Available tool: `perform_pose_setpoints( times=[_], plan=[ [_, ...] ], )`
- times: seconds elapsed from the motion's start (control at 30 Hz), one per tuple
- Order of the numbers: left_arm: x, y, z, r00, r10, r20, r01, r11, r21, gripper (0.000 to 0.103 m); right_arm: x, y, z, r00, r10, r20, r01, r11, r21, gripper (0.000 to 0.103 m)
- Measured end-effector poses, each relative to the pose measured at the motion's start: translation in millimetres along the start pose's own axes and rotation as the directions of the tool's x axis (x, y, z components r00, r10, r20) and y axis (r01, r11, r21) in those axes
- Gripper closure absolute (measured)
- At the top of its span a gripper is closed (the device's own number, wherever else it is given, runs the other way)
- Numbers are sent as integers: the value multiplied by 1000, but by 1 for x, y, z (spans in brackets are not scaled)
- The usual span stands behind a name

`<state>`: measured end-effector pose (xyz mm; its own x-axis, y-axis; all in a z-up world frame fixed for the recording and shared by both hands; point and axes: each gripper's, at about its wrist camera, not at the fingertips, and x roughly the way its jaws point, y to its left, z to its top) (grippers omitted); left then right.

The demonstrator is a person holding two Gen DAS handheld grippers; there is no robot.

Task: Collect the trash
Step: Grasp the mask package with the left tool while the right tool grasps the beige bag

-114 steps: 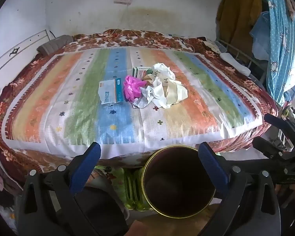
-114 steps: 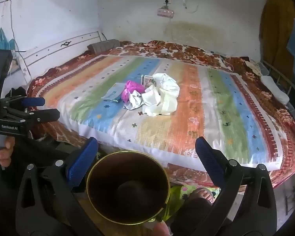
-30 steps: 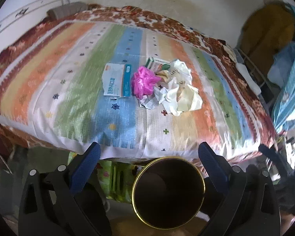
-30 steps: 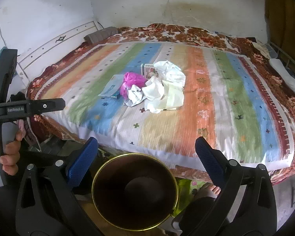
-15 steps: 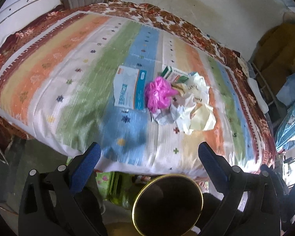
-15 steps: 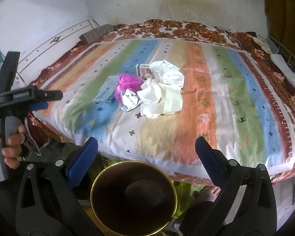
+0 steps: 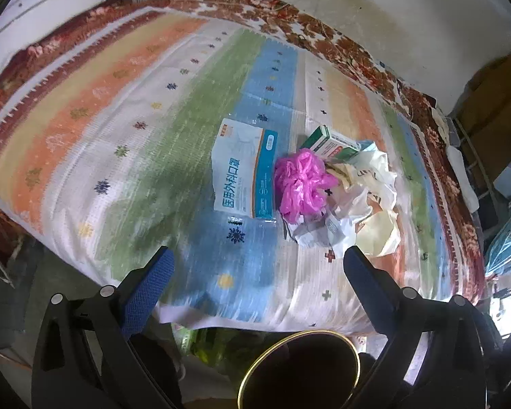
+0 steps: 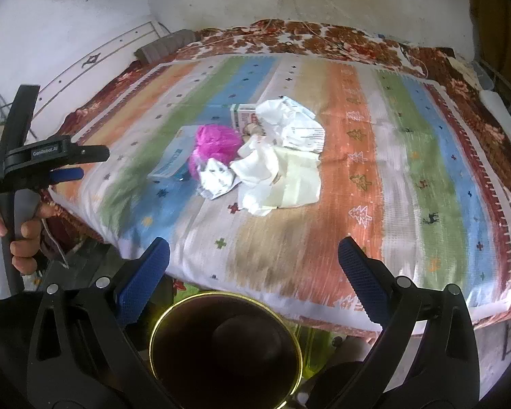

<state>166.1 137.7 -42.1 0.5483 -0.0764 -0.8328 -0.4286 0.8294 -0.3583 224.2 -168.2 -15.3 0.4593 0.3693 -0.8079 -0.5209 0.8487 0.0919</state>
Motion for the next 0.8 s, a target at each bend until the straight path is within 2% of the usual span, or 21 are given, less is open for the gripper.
perform_pose_setpoints(
  times=[0.13, 0.23, 0.5, 0.57, 0.7, 0.8],
  plan=[
    [20, 7, 9, 1000, -6, -30, 6, 1000, -1, 6, 17, -18, 10, 1000, 10, -16, -10, 999, 49, 9],
    [34, 15, 15, 996, -68, -51, 67, 997, -26, 6, 29, -29, 13, 1000, 11, -20, -10, 996, 85, 9],
    [64, 32, 31, 987, -141, -76, 136, 989, -66, 6, 65, -37, 22, 999, 31, -35, -27, 993, 117, 9],
    [76, 38, 35, 975, -193, -106, 182, 978, -103, 8, 77, -39, 25, 998, 39, -41, -34, 992, 122, 9],
    [93, 42, 38, 972, -195, -129, 186, 979, -79, 13, 96, -42, 29, 998, 53, -41, -48, 991, 128, 9],
    [105, 53, 40, 967, -214, -136, 201, 974, -106, 18, 108, -50, 32, 995, 94, -42, -86, 981, 173, 9]
  ],
)
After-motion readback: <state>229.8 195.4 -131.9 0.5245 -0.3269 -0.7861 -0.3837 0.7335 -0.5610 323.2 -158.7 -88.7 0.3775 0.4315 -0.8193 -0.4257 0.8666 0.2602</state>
